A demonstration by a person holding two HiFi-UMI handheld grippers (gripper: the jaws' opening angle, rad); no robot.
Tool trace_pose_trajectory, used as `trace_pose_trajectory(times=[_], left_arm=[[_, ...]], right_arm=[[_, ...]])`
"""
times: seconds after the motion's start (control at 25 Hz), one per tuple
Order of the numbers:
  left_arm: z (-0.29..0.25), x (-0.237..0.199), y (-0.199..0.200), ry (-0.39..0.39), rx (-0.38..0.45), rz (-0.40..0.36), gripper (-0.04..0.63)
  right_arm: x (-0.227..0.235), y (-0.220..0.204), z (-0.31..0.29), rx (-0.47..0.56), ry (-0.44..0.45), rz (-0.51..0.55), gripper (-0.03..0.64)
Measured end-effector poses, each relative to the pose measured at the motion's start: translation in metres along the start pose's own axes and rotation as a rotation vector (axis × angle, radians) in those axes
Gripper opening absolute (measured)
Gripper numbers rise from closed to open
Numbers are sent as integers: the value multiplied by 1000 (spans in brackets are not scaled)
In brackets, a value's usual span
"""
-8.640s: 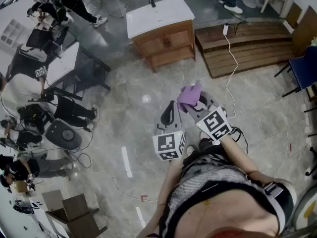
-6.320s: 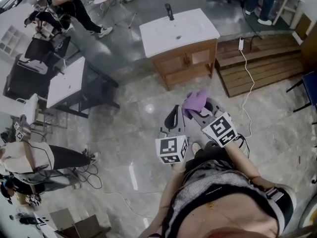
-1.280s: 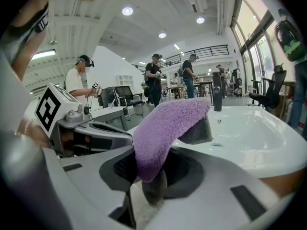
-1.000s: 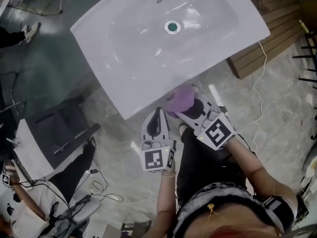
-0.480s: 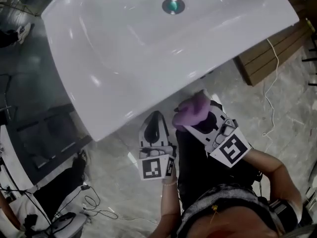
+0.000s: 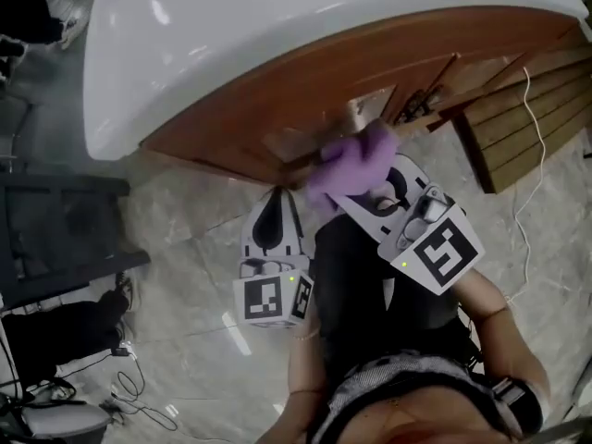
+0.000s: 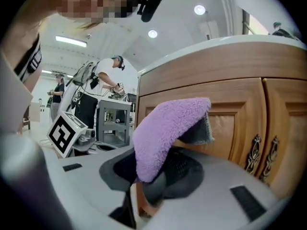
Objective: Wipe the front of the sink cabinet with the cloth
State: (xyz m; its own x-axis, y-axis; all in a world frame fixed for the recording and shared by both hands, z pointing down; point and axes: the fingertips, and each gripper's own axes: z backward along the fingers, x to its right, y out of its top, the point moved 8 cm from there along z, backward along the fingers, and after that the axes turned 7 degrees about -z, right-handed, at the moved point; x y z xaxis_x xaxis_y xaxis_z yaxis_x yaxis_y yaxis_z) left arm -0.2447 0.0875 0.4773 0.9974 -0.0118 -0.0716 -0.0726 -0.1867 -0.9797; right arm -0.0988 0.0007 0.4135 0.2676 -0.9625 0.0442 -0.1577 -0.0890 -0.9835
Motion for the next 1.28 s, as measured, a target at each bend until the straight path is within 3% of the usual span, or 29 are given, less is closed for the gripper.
trace_pose_trajectory(times=[0.16, 0.44, 0.8, 1.28], left_arm=[[16, -2, 16, -1, 13, -49, 0], [29, -2, 30, -49, 52, -93, 0], [37, -9, 42, -37, 81, -106, 0], [44, -15, 46, -32, 58, -120, 0]], right_arm=[[-13, 5, 5, -8, -24, -31, 164], [-30, 27, 2, 43, -63, 22, 164], [-46, 56, -18, 56, -79, 110, 164], [-60, 78, -54, 24, -117, 234, 164]])
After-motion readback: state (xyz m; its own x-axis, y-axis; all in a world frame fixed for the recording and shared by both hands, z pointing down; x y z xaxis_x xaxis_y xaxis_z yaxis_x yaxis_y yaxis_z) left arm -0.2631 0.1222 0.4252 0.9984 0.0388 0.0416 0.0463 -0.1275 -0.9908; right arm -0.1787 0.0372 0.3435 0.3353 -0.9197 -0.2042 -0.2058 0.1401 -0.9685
